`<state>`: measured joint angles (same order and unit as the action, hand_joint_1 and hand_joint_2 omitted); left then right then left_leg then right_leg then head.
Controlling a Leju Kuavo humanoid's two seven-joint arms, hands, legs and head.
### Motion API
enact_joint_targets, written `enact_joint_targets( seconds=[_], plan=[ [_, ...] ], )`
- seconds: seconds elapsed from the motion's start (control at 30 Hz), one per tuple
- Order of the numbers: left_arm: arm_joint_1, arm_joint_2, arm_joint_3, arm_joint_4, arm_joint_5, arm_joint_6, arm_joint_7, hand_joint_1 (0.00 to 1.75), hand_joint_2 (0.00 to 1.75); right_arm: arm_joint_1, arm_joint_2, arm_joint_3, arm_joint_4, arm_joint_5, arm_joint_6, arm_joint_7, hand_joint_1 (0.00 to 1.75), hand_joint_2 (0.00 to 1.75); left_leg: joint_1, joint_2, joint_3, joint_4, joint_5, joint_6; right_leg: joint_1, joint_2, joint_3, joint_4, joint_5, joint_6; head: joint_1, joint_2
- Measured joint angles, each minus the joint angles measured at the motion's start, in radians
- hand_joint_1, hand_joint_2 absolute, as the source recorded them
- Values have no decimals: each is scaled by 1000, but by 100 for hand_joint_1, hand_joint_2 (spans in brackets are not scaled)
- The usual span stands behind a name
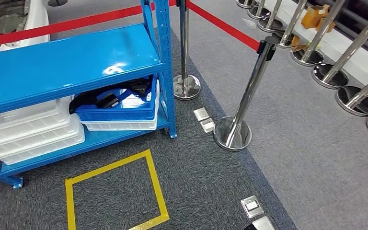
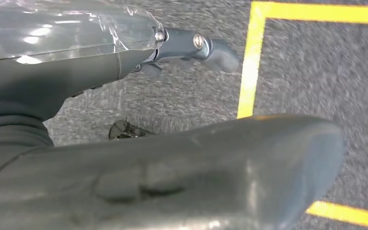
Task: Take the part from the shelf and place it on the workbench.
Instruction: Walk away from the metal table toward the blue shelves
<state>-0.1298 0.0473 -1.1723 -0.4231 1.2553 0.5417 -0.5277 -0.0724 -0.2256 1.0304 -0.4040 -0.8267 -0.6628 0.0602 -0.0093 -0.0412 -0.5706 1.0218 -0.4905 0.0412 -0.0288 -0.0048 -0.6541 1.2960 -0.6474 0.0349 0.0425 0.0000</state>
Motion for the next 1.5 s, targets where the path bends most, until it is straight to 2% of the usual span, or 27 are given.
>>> enact_joint_targets(
  seconds=[0.03, 0.07, 0.1, 0.17, 0.23, 0.27, 0.33, 0.37, 0.43, 0.47, 0.5, 0.53, 0.57, 0.63, 0.7, 0.77, 0.83, 0.87, 0.93, 0.97, 1.0, 1.03, 1.1, 1.13, 1.17, 1.23, 1.5],
  plan=[
    [1, 0, 0, 0, 0, 0, 0, 0, 0, 1, 0, 0, 0, -1, 0, 0, 0, 175, 1, -13, 2, 3, -3, -2, -1, 4, 12, -43, 38, 0, 1, 0],
    [2, 0, 0, 0, 0, 1, 0, 0, 0, 1, 0, 0, 0, -2, 0, -1, 0, 175, 3, -25, 3, 7, -7, -6, -3, 16, 34, -107, 79, 1, 3, 0],
    [2, 0, 0, 0, 0, 1, 0, 0, 0, 1, 0, 0, 0, -4, 0, -2, 0, 175, 2, -35, 2, 14, -12, -12, -4, 35, 56, -169, 107, 0, 4, 0],
    [2, 0, 0, 0, 1, 3, 0, 0, 0, 1, 2, 0, 0, -7, 1, -5, 0, 175, 3, -54, -4, 25, -18, -23, -6, 63, 80, -232, 123, -5, 5, 0],
    [4, 0, 0, 0, 2, 5, 0, 0, 0, 0, 5, 1, 0, -9, 4, -7, 0, 175, 5, -72, -8, 25, -18, -34, -3, 55, 84, -237, 119, -17, 5, 0],
    [6, 1, 0, 0, 3, 7, 0, 0, 0, -1, 7, 1, 0, -9, 7, -8, 0, 175, 6, -68, -8, 29, -21, -39, -3, 45, 87, -240, 120, -22, 5, 0],
    [5, 1, 0, 0, 3, 8, 0, 0, 0, -3, 8, 2, 0, -8, 12, -9, 0, 175, 7, -31, -26, 75, -48, -51, -5, 24, 93, -247, 121, -32, -2, 0],
    [3, 1, 0, 0, 4, 9, 0, 0, 0, -2, 8, 3, 0, -8, 14, -9, 0, 175, 7, -4, -50, 126, -75, -56, -5, 13, 96, -249, 120, -35, -6, 0],
    [0, 1, 0, 0, 4, 9, 0, 0, 0, 1, 9, 5, 0, -8, 16, -9, 0, 175, 12, 23, -115, 251, -124, -65, -3, -12, 100, -249, 116, -40, -10, 0],
    [0, 1, 0, 0, 4, 9, 0, 0, 0, 2, 9, 6, 0, -8, 17, -9, 0, 175, 14, 28, -138, 289, -129, -66, -2, -25, 102, -249, 113, -40, -10, 0],
    [2, 0, 0, 0, 4, 9, 0, 0, 0, 2, 10, 6, 0, -9, 17, -9, 0, 175, 16, 30, -143, 293, -115, -67, -2, -36, 106, -249, 109, -40, -10, 0],
    [3, 0, 0, 0, 4, 9, 0, 0, 0, 2, 12, 7, 0, -9, 18, -9, 0, 175, 17, 35, -130, 258, -85, -65, -2, -47, 111, -249, 105, -38, -10, 0],
    [3, 0, 0, 0, 4, 9, 0, 0, 0, 2, 15, 7, 0, -9, 18, -9, 0, 175, 17, 45, -100, 192, -45, -61, -2, -58, 119, -249, 100, -36, -10, 0],
    [1, 0, 0, 0, 3, 8, 0, 0, 0, 1, 19, 7, 0, -11, 18, -8, 0, 175, 8, 82, -46, 73, 0, -50, 0, -77, 132, -251, 90, -28, -10, 0],
    [-2, 0, 0, 0, 2, 6, 0, 0, 0, -2, 22, 7, 0, -18, 18, -9, 0, 87, -3, 100, -31, 35, -1, -40, 2, -92, 141, -256, 84, -20, -9, 0],
    [-2, 0, 0, 0, 1, 5, 0, 0, 0, -7, 27, 7, 0, -27, 17, -13, 0, 0, -3, 86, -27, 24, 0, -31, 2, -104, 153, -265, 81, -11, -8, 0],
    [-5, 0, 0, 0, 0, 3, 1, 0, 0, -12, 31, 7, 0, -37, 22, -17, 0, 0, 2, 76, -13, 5, 5, -20, 0, -76, 151, -240, 59, -3, -7, 0],
    [-8, 0, 0, 0, 0, 3, 2, 0, 0, -13, 32, 7, 0, -43, 28, -18, 0, 0, 5, 72, -7, -2, 7, -14, -1, -51, 132, -197, 35, -1, -5, 0],
    [-13, -1, 0, 0, 0, 1, 4, 0, 0, -9, 34, 7, 0, -55, 49, -19, 0, 0, 4, 62, -4, -6, 5, -5, 0, -11, 59, -64, -18, 0, 0, 0],
    [-13, -2, 0, 0, 0, 0, 5, 0, 0, -5, 35, 7, 0, -60, 59, -19, 0, 0, 2, 55, -2, -6, 3, -3, 1, -4, 27, -13, -29, 1, 2, 0],
    [-13, -3, 0, 0, 0, 0, 5, 0, 0, 0, 36, 7, 0, -62, 67, -19, 0, 0, 1, 48, 1, -5, 1, -2, 2, -2, 8, 5, -19, 1, 4, 0],
    [-12, -3, 0, 0, 0, -1, 6, 0, 0, 2, 38, 7, 0, -64, 72, -20, 0, 0, 1, 42, 4, -4, -2, -2, 3, -1, 9, -18, 11, 0, 5, 0],
    [-11, -3, 0, 0, 0, -1, 7, 0, 0, 3, 40, 7, 0, -64, 78, -21, 0, 0, 1, 33, 13, 0, -11, -7, 4, 1, 50, -137, 91, -5, 8, 0],
    [-11, -4, 0, 0, 0, -3, 7, 0, 0, 2, 41, 7, 0, -65, 85, -21, 0, 0, -1, 30, 14, 5, -16, -12, 5, 3, 71, -195, 117, -8, 9, 0],
    [-12, -4, 0, 0, -1, -4, 8, 0, 0, 1, 42, 7, 0, -67, 97, -22, 0, 0, -1, 28, 14, 9, -20, -17, 6, 5, 84, -231, 129, -12, 10, 0],
    [-13, -5, 0, 0, -4, -8, 10, 0, 0, 0, 49, 7, 0, -75, 132, -20, 0, 0, -2, 25, 12, 14, -24, -25, 11, 6, 88, -250, 127, -18, 8, 0],
    [-18, -6, 0, 0, -20, -11, 22, 0, 0, -4, 108, 7, 7, -101, 205, -8, 0, 0, 5, 24, 22, 4, -26, -26, 20, 6, 93, -252, 123, -30, 7, 0]
  ],
)
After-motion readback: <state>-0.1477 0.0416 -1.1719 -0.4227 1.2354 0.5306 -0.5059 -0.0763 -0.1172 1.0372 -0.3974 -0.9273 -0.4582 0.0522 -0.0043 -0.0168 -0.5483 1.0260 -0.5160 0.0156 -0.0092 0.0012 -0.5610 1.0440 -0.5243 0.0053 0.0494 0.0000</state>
